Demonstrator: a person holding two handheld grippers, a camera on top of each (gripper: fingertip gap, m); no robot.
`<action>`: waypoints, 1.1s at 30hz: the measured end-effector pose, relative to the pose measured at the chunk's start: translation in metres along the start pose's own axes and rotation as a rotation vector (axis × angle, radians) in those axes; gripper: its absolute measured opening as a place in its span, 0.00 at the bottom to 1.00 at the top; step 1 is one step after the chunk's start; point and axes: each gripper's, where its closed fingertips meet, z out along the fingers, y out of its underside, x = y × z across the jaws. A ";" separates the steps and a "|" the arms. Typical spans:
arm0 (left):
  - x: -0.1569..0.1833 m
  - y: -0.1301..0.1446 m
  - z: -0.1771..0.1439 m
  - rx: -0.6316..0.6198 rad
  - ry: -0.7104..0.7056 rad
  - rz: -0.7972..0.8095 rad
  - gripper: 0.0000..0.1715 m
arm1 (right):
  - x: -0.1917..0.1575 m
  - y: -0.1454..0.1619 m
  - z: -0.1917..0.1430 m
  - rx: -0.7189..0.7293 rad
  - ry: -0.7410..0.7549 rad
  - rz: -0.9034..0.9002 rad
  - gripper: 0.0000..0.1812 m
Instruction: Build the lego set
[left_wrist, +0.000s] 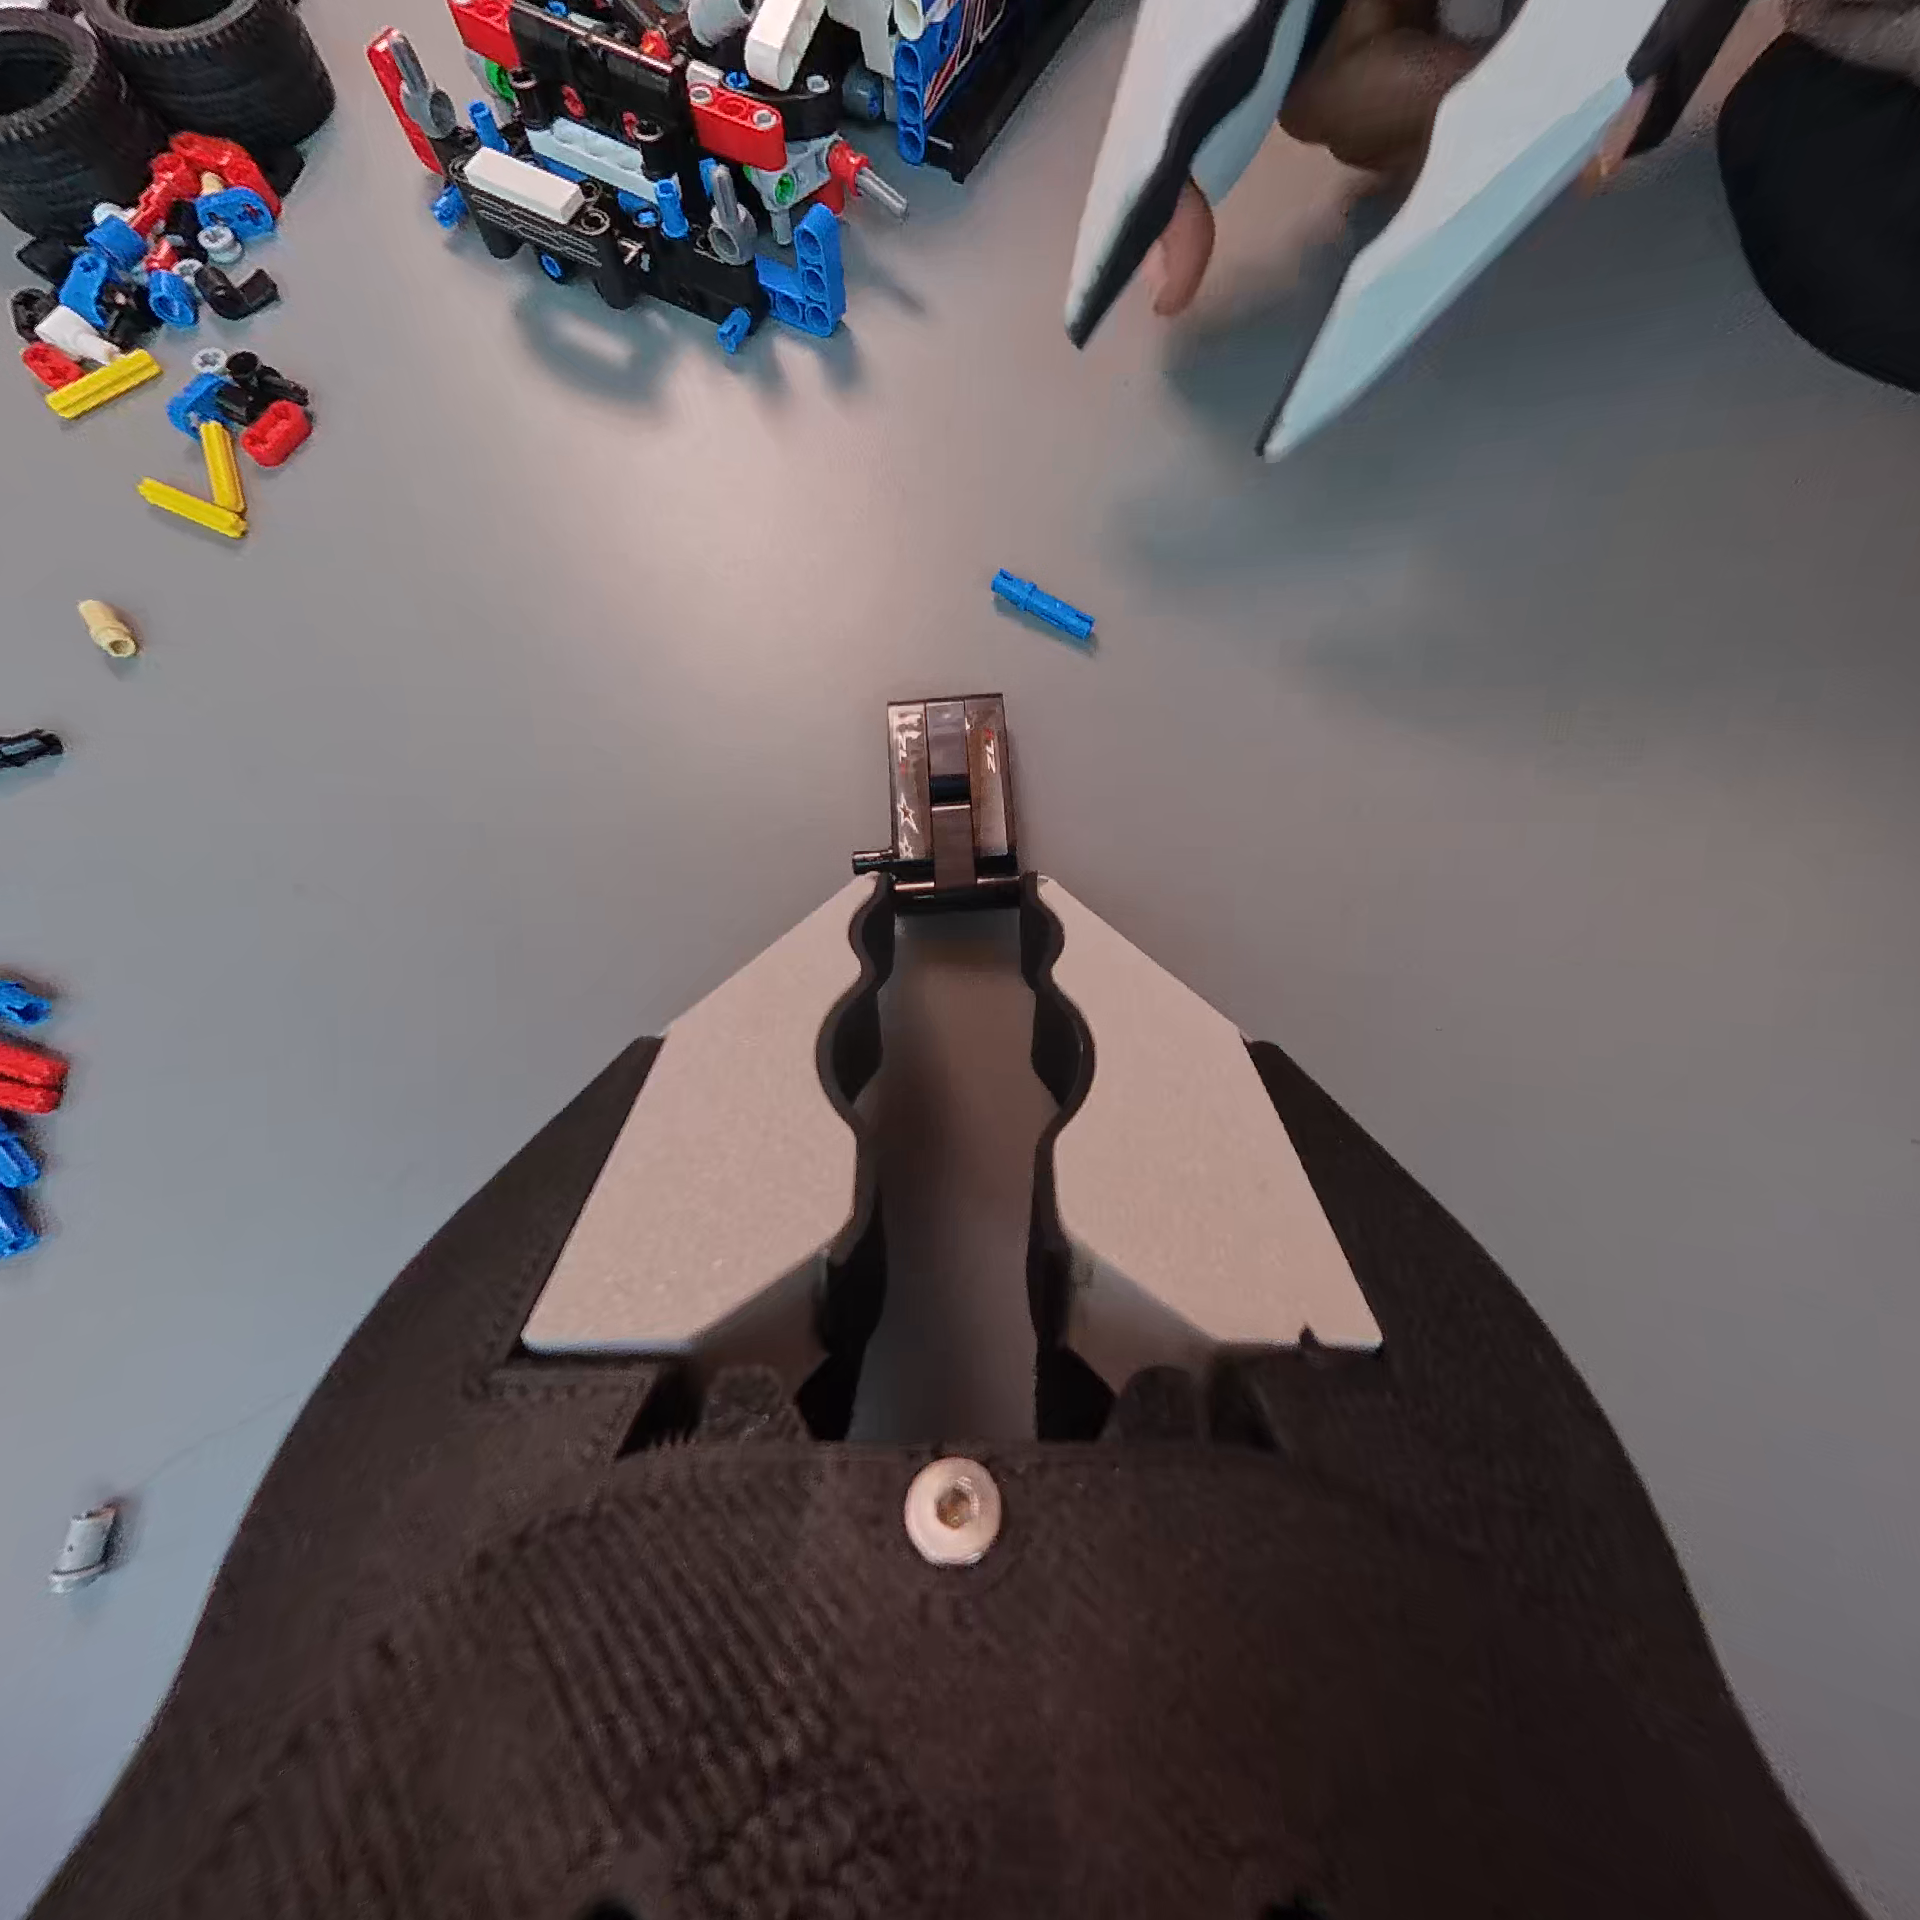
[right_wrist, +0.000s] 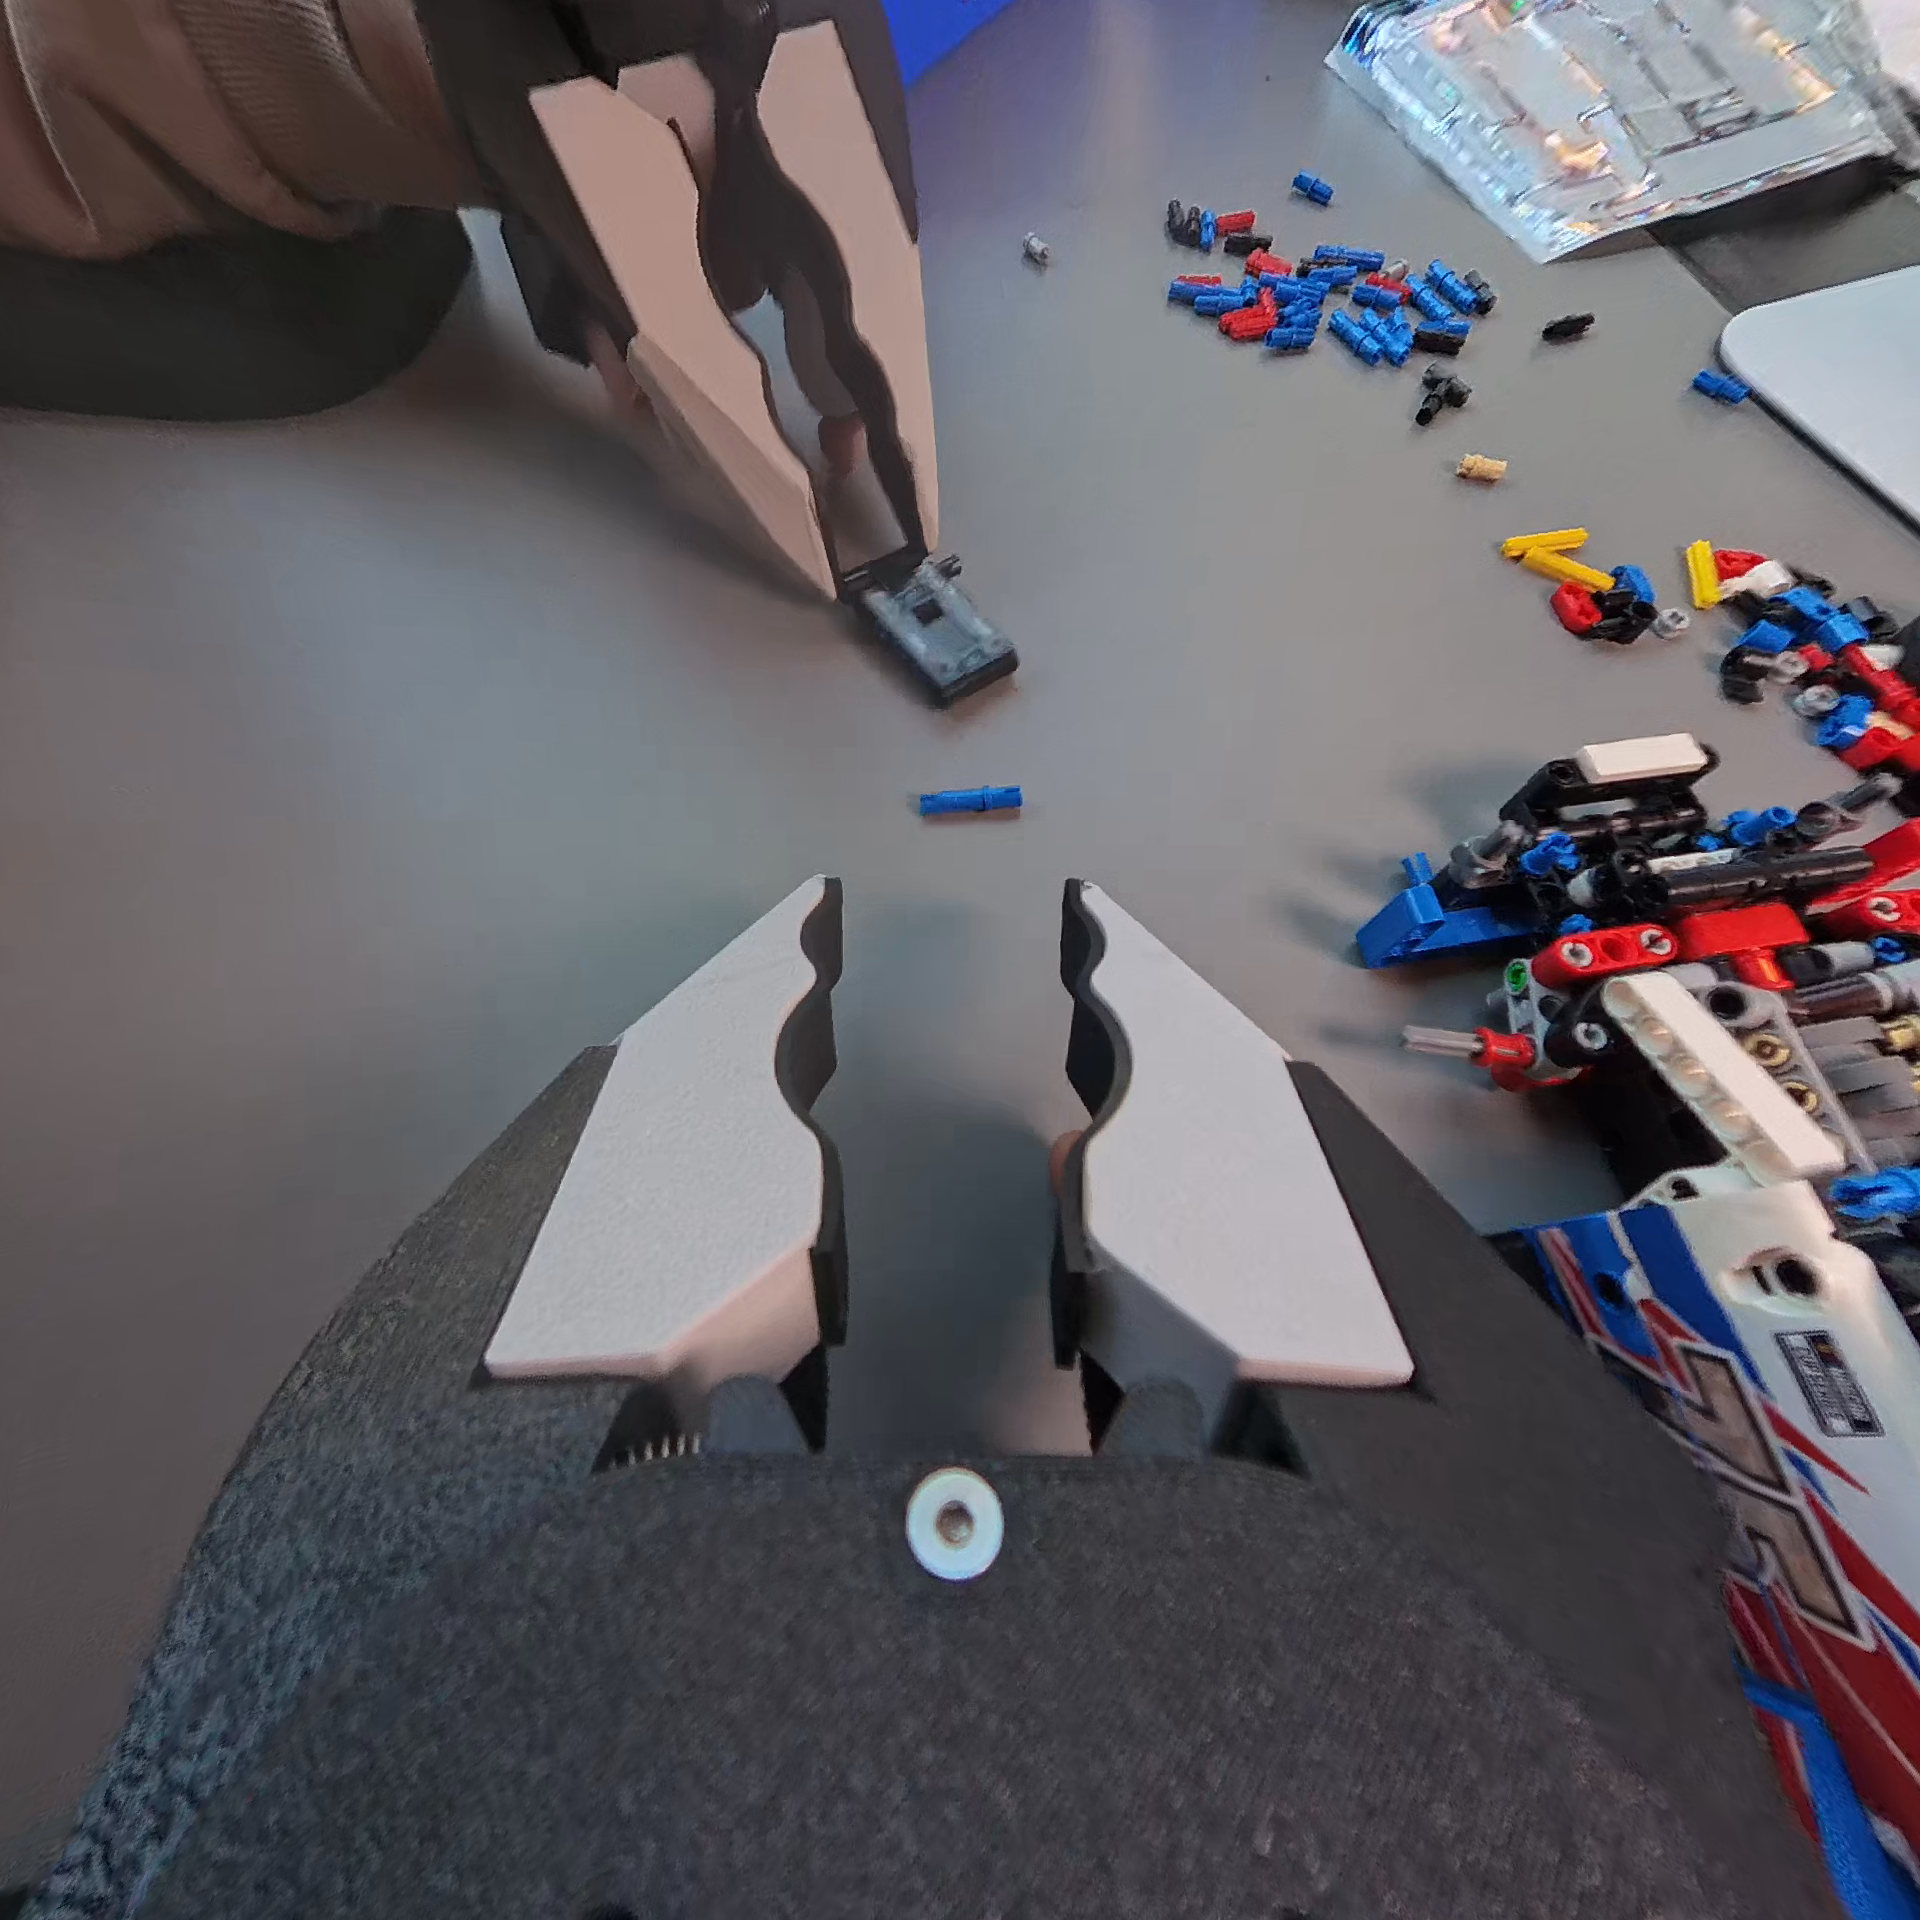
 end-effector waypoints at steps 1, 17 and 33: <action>0.000 0.001 0.000 -0.008 -0.002 0.013 0.13 | 0.005 -0.011 0.000 0.038 0.026 -0.005 0.21; -0.091 -0.072 -0.076 0.421 -0.412 -0.050 0.17 | 0.273 -0.227 0.046 0.230 0.643 0.207 0.19; -0.308 -0.150 -0.153 0.646 -0.581 -0.601 0.17 | 0.277 -0.278 0.153 0.034 0.688 -0.429 0.00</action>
